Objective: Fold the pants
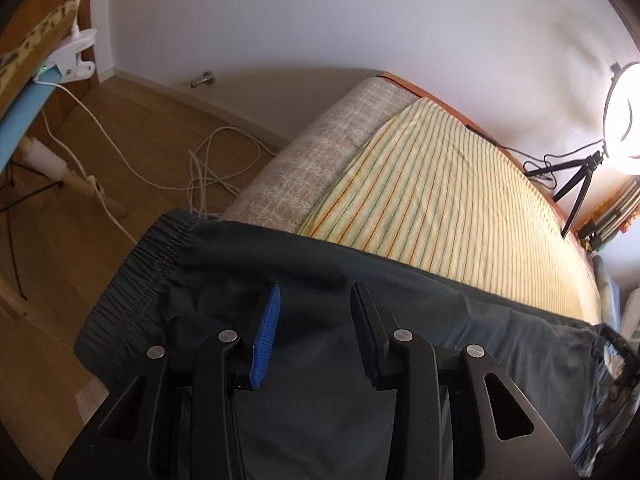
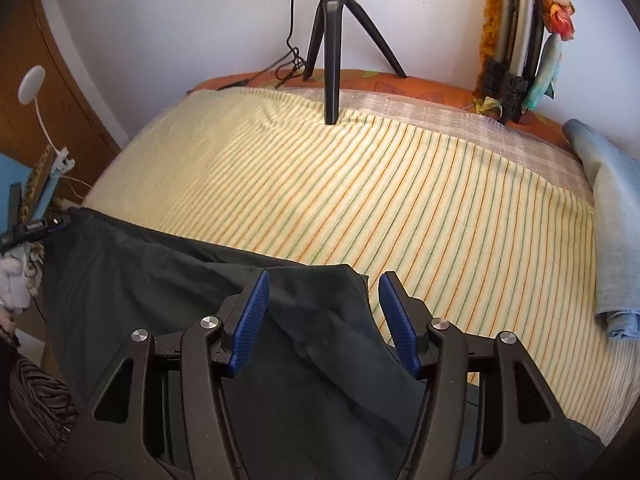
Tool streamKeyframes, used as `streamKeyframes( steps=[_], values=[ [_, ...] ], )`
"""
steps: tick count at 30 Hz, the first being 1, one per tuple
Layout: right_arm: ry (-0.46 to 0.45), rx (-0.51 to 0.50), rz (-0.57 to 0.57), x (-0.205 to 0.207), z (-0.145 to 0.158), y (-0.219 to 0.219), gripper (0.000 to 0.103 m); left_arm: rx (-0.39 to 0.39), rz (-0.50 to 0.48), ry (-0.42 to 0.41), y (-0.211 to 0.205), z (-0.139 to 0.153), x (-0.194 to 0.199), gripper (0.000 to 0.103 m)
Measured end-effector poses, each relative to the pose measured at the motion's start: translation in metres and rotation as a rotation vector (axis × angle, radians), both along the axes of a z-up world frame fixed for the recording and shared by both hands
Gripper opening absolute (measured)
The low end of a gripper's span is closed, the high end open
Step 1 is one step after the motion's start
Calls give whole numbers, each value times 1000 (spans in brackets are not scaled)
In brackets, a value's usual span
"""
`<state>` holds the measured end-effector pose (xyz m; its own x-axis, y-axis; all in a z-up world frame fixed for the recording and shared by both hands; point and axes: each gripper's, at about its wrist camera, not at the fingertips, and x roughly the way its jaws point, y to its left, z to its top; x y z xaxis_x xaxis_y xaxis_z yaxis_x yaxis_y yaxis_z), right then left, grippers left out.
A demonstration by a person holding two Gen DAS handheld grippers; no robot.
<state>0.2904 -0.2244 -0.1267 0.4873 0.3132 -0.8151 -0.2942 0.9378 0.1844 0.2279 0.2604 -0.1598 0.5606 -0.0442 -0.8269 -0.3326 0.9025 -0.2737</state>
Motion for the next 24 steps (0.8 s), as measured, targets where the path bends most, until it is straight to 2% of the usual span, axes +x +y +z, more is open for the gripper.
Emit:
streamKeyframes(
  steps=[1,3,6,9,15,20,22,24],
  values=[
    [-3,-6,4,1,-1,2,55,6,-1,-3,0,1,1,35],
    [11,-11,20,5,-5,7,33,24,-6,-3,0,0,4,35],
    [8,-34,49,5,-10,17,10,29,-8,-5,2,-1,4,35],
    [-23,-36,53,5,-9,22,4,14,-2,-2,5,-4,3,35],
    [-71,20,-29,22,1,7,2,16,16,0,8,-6,5,35],
    [-46,36,-83,41,-10,-3,1,118,5,2,2,-2,13,35],
    [-43,-11,-93,43,-16,-2,1,171,8,9,0,0,15,35],
    [-34,-29,-117,44,-21,-5,1,173,25,8,4,1,15,35]
  ],
)
